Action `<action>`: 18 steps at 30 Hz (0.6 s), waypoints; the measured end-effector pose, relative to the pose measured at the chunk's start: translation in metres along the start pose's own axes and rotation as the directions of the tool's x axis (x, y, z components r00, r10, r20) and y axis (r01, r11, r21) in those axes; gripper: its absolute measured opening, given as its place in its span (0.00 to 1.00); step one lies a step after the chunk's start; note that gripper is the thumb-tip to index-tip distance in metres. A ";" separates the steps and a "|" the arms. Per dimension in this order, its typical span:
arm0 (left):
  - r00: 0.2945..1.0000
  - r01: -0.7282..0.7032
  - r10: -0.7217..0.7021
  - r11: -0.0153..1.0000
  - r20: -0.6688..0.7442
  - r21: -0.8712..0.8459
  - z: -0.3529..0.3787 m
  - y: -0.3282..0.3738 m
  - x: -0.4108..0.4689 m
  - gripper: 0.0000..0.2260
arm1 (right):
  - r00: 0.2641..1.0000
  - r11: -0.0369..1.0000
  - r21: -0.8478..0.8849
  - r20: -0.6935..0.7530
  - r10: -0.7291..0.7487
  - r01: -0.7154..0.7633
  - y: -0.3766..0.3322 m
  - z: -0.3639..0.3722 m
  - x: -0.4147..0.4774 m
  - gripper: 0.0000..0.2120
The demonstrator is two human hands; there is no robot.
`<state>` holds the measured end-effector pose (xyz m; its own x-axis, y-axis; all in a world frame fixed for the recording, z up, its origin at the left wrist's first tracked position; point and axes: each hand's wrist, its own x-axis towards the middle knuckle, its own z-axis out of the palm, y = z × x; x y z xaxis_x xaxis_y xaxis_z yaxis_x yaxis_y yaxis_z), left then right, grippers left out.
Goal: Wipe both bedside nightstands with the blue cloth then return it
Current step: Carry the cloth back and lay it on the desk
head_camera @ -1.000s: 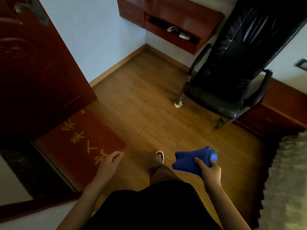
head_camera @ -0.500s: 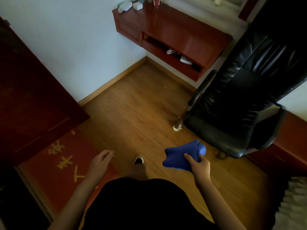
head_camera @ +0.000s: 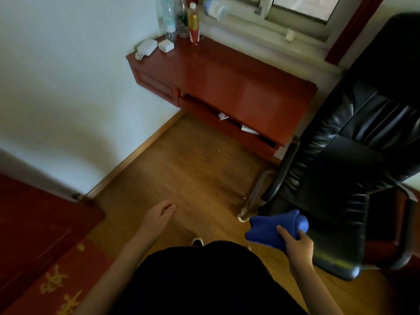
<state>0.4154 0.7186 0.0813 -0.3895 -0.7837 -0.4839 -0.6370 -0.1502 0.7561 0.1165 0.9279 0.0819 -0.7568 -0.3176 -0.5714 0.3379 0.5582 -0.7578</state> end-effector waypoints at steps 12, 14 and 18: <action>1.000 0.022 -0.022 1.000 -0.009 -0.011 -0.039 0.072 0.183 0.08 | 0.996 0.996 0.039 0.049 -0.080 0.078 -0.159 0.111 0.126 0.08; 0.999 0.008 -0.007 1.000 -0.042 0.025 -0.042 0.088 0.216 0.08 | 0.992 0.994 0.051 0.079 -0.097 0.093 -0.189 0.126 0.153 0.07; 0.995 -0.015 0.023 0.996 -0.094 0.083 -0.048 0.134 0.273 0.07 | 0.984 0.989 0.084 0.123 -0.130 0.121 -0.248 0.148 0.200 0.07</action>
<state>0.2558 0.4558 0.0712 -0.3397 -0.8403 -0.4224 -0.6840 -0.0876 0.7242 -0.0353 0.6126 0.1088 -0.7197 -0.4795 -0.5021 0.2899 0.4496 -0.8449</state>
